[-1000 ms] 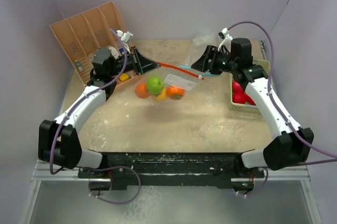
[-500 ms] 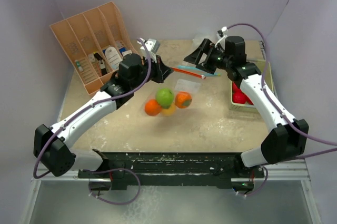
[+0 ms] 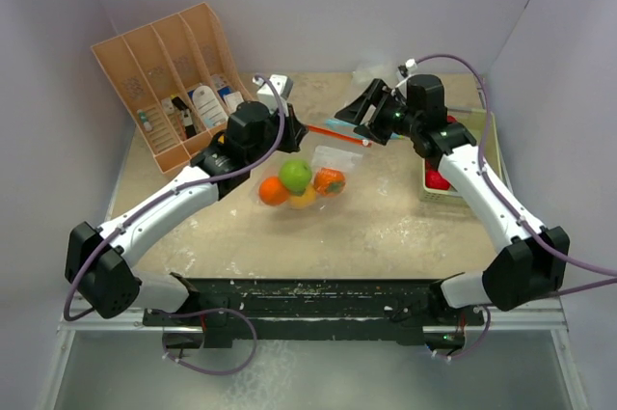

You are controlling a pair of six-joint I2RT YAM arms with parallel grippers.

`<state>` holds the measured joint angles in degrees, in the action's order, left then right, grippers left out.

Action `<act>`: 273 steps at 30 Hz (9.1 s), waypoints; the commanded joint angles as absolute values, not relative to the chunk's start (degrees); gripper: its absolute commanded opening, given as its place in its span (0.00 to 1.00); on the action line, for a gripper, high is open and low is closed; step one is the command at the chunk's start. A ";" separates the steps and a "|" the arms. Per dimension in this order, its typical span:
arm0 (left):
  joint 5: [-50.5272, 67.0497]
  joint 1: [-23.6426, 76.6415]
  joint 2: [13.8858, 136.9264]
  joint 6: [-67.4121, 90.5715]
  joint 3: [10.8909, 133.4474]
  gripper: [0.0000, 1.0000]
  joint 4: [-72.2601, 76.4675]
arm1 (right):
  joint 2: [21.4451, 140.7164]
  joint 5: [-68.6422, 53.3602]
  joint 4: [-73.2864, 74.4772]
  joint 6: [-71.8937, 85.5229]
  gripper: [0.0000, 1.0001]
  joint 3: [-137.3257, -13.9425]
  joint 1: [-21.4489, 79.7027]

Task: Open the zip-top bag and remove the fake food
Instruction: Pick up the zipper food storage bag at the center of the board, then unzip the zipper food storage bag.

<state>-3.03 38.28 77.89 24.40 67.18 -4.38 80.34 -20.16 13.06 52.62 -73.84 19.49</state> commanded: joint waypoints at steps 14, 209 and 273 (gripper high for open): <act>-5.98 45.85 80.51 23.01 73.39 0.02 -1.29 | 85.16 -21.73 13.49 67.08 0.75 -74.55 19.69; 64.99 12.39 76.42 55.59 70.07 0.00 36.75 | 93.51 -47.66 17.24 15.41 0.31 -112.20 33.71; 52.92 7.63 78.21 56.13 67.94 0.99 42.36 | 76.80 -65.70 15.80 16.43 0.00 -89.83 14.18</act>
<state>52.86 6.46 75.88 59.16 65.58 37.21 78.13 -55.24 25.52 9.56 -90.41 13.80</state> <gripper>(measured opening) 0.986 0.046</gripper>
